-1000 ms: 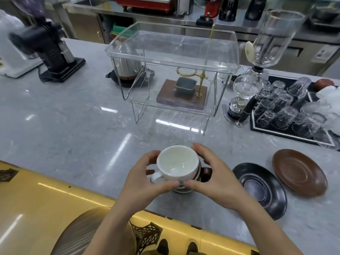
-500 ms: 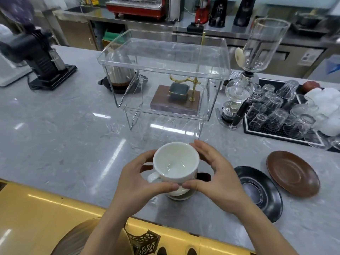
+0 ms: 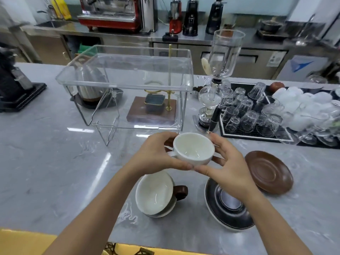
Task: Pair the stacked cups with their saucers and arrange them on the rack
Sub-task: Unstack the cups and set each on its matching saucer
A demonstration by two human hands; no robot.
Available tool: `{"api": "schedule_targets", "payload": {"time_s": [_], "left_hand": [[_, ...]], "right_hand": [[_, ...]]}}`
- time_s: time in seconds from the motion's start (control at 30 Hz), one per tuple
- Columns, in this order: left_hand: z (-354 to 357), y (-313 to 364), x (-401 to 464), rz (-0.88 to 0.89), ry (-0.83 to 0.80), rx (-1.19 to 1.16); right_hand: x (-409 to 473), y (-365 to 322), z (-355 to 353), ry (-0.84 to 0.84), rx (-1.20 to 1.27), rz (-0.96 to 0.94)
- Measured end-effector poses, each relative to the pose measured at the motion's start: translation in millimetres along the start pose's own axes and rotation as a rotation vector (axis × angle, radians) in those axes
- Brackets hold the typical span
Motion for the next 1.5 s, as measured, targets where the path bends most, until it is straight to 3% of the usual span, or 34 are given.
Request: {"api": "schedule_targets", "payload": {"time_s": [0.27, 0.53, 1.0, 1.5], "left_hand": [[30, -14, 44, -0.042, -0.198, 0.268], [42, -46, 48, -0.131, -0.267, 0.457], [48, -72, 47, -0.195, -0.303, 0.475], [39, -84, 43, -0.226, -0.304, 0.227]], "right_hand": [[12, 52, 0, 0.011, -0.08, 0.115], [19, 77, 22, -0.033, -0.216, 0.132], [15, 79, 38, -0.077, -0.384, 0.067], [13, 78, 38, -0.087, -0.374, 0.033]]}}
Point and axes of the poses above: each hand's wrist, its own x-axis towards the middle knuckle, its own z-axis out of the palm, y = z × x, the point moved 6 cm from there along x, towards the middle knuckle
